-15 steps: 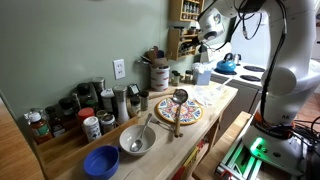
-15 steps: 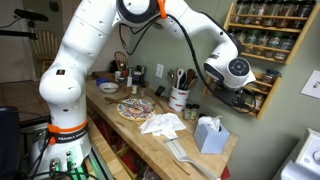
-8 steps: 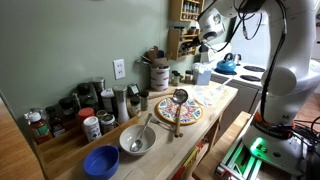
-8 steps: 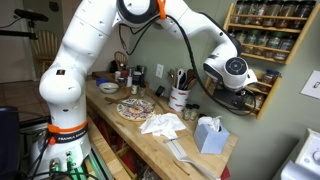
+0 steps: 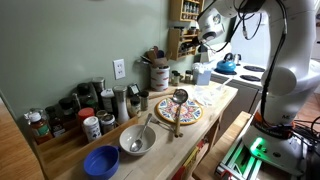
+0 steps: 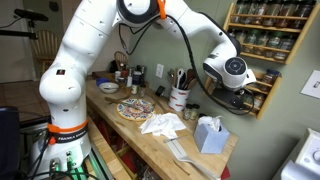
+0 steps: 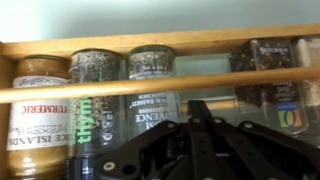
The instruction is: Move the two bottles on the bottom compartment of the bottom shelf to the left, then put one bottle on the space created
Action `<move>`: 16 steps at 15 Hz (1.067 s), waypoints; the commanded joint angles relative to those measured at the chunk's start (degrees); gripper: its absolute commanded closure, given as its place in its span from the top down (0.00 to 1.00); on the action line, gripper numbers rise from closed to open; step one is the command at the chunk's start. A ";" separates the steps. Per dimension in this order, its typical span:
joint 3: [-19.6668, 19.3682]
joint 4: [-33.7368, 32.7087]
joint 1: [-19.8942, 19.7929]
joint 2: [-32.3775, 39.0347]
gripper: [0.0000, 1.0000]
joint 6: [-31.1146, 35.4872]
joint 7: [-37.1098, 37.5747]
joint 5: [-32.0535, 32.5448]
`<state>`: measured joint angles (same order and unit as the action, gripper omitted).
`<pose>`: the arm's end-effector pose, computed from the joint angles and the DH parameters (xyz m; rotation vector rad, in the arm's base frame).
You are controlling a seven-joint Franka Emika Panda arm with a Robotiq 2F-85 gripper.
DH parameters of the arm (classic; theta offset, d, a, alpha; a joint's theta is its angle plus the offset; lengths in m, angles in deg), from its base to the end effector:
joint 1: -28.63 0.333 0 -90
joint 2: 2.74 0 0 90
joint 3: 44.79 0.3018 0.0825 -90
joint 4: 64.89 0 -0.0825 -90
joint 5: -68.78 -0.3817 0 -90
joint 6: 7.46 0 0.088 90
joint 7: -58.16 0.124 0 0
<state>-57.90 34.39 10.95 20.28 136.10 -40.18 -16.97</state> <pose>0.6008 -0.3368 0.3690 -2.6257 -0.1268 -1.4825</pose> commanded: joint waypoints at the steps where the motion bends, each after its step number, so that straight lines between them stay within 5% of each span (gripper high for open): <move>1: 0.14 2.22 -0.81 -1.75 0.00 -3.75 -1.33 2.04; 12: -1.19 9.68 -0.99 -8.67 0.00 -5.21 -0.63 6.05; 16: -2.00 16.27 -0.62 -15.62 0.01 -10.34 0.53 10.46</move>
<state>-59.37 43.47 10.38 11.56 129.68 -40.31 -10.59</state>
